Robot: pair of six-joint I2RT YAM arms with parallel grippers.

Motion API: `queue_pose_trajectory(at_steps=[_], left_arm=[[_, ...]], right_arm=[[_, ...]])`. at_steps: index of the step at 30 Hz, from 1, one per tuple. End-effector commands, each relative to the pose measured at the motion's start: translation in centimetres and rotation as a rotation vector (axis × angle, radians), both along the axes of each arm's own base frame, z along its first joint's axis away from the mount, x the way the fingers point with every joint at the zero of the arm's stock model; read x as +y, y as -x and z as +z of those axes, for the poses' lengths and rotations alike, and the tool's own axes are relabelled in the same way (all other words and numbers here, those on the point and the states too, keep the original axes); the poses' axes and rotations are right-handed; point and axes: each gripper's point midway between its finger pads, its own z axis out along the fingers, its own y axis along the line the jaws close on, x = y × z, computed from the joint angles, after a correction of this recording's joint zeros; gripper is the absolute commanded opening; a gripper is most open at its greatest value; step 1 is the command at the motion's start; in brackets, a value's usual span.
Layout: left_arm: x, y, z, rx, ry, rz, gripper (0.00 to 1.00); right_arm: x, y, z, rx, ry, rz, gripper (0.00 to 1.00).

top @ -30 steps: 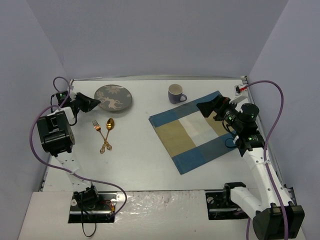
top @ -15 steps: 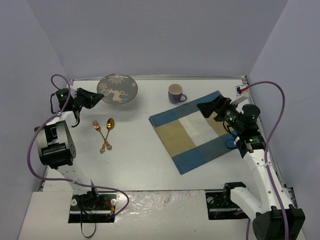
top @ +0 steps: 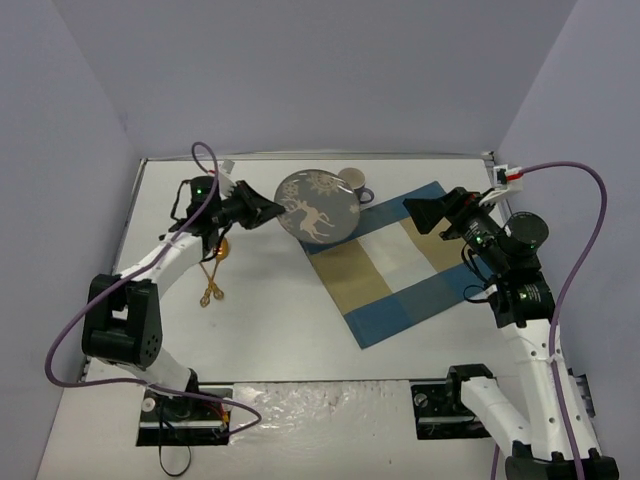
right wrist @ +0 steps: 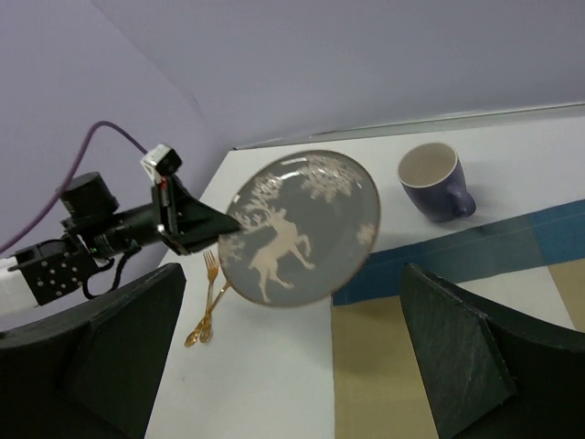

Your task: Set the dinner table for one person

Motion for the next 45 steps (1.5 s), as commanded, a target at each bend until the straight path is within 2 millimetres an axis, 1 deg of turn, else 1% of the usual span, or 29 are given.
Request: queue_pose_trajectory(at_steps=[1, 2, 6, 9, 13, 15, 19, 21, 25, 31, 32, 34, 35, 39, 45], left_arm=[[-5.4, 1.2, 6.4, -0.176, 0.095, -0.057, 0.00], [-7.0, 1.7, 6.3, -0.173, 0.108, -0.085, 0.00], [-11.6, 2.0, 5.7, -0.171, 0.155, -0.135, 0.00], [-14.4, 2.4, 5.3, -0.182, 0.174, -0.161, 0.00], [-17.4, 2.1, 3.8, -0.178, 0.176, -0.182, 0.00], [-18.6, 2.0, 3.5, -0.186, 0.185, -0.193, 0.00], [-20.5, 2.0, 3.5, -0.211, 0.194, -0.213, 0.00], [-21.2, 2.0, 3.8, -0.232, 0.205, -0.222, 0.00], [-22.4, 2.0, 3.6, -0.238, 0.218, -0.236, 0.00], [-24.4, 1.6, 2.1, -0.223, 0.228, -0.259, 0.00], [-24.7, 1.5, 2.3, -0.230, 0.233, -0.264, 0.00], [-25.4, 1.5, 2.1, -0.231, 0.234, -0.279, 0.00], [-25.6, 1.4, 2.3, -0.236, 0.236, -0.281, 0.00], [-26.4, 1.4, 1.5, -0.236, 0.229, -0.292, 0.00], [-27.3, 1.3, 1.1, -0.232, 0.250, -0.299, 0.00]], right_arm=[[-0.1, 1.6, 4.4, -0.119, -0.007, -0.006, 1.00], [-0.2, 1.9, 4.5, -0.121, -0.006, -0.009, 1.00], [-0.4, 2.4, 4.5, -0.121, 0.003, -0.018, 1.00], [-0.5, 2.5, 4.2, -0.114, 0.011, -0.024, 1.00], [-0.6, 2.6, 3.9, -0.108, 0.022, -0.026, 1.00], [-0.6, 2.6, 3.8, -0.105, 0.026, -0.027, 1.00], [-0.5, 2.6, 3.3, -0.093, 0.031, -0.017, 1.00], [-0.5, 2.7, 3.1, -0.087, 0.034, -0.016, 1.00], [-0.5, 2.7, 2.6, -0.077, 0.039, -0.017, 1.00], [-0.6, 2.7, 2.5, -0.077, 0.053, -0.018, 1.00], [-0.6, 2.7, 2.4, -0.075, 0.056, -0.018, 1.00], [-0.6, 2.7, 2.3, -0.075, 0.060, -0.015, 1.00], [-0.6, 2.8, 2.3, -0.074, 0.062, -0.016, 1.00], [-0.6, 2.9, 2.1, -0.073, 0.070, -0.016, 1.00], [-0.7, 3.1, 1.7, -0.070, 0.082, -0.021, 1.00]])
